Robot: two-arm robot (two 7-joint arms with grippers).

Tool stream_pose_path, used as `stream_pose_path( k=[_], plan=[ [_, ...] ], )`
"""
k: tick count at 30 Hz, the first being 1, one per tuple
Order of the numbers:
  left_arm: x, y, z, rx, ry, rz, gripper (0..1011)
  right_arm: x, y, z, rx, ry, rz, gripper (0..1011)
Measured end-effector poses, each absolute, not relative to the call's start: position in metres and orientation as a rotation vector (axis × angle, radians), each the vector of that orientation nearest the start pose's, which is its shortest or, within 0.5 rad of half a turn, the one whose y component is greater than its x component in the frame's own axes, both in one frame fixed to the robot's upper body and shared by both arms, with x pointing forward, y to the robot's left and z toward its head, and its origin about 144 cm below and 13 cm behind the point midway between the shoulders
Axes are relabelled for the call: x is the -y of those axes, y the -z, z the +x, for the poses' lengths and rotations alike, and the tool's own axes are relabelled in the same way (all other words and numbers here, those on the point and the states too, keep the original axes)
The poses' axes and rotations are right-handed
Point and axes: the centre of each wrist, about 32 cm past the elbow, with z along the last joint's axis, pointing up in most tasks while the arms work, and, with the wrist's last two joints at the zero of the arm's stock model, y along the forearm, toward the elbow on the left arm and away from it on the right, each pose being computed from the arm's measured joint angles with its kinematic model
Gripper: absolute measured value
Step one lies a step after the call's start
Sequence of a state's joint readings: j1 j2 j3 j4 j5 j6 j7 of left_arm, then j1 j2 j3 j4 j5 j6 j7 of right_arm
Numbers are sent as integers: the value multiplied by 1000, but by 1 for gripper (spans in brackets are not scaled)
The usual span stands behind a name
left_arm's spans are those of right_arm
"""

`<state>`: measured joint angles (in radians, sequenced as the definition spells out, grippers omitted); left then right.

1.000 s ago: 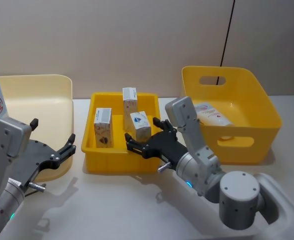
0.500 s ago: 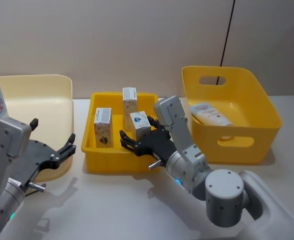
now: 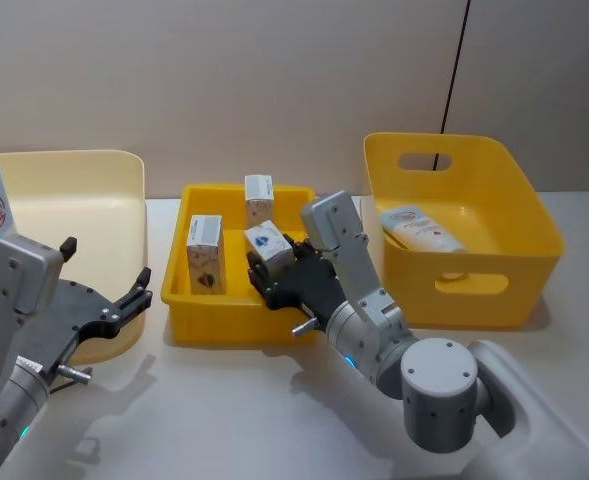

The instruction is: Bimanual collaborative sorting of washing and personal care products

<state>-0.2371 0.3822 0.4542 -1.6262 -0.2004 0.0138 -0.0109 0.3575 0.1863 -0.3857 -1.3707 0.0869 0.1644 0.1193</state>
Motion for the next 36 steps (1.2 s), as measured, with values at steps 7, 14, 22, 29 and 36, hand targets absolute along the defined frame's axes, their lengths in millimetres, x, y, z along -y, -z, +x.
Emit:
stream_pose_path(
  k=[7, 14, 22, 29, 36],
  plan=[
    [-198, -1204, 492, 267, -1124, 61, 1003, 175, -1189, 542, 112, 1142, -215, 423],
    [-198, -1204, 492, 268, -1124, 61, 1003, 178, -1189, 542, 129, 1134, -192, 415],
    [-198, -1204, 492, 268, -1124, 61, 1003, 187, -1195, 541, 185, 1128, -128, 415],
    [-198, -1204, 492, 268, -1124, 61, 1003, 196, -1205, 540, 257, 1123, -52, 415],
    [-198, -1204, 492, 268, -1124, 61, 1003, 205, -1217, 538, 330, 1124, 23, 415]
  ],
)
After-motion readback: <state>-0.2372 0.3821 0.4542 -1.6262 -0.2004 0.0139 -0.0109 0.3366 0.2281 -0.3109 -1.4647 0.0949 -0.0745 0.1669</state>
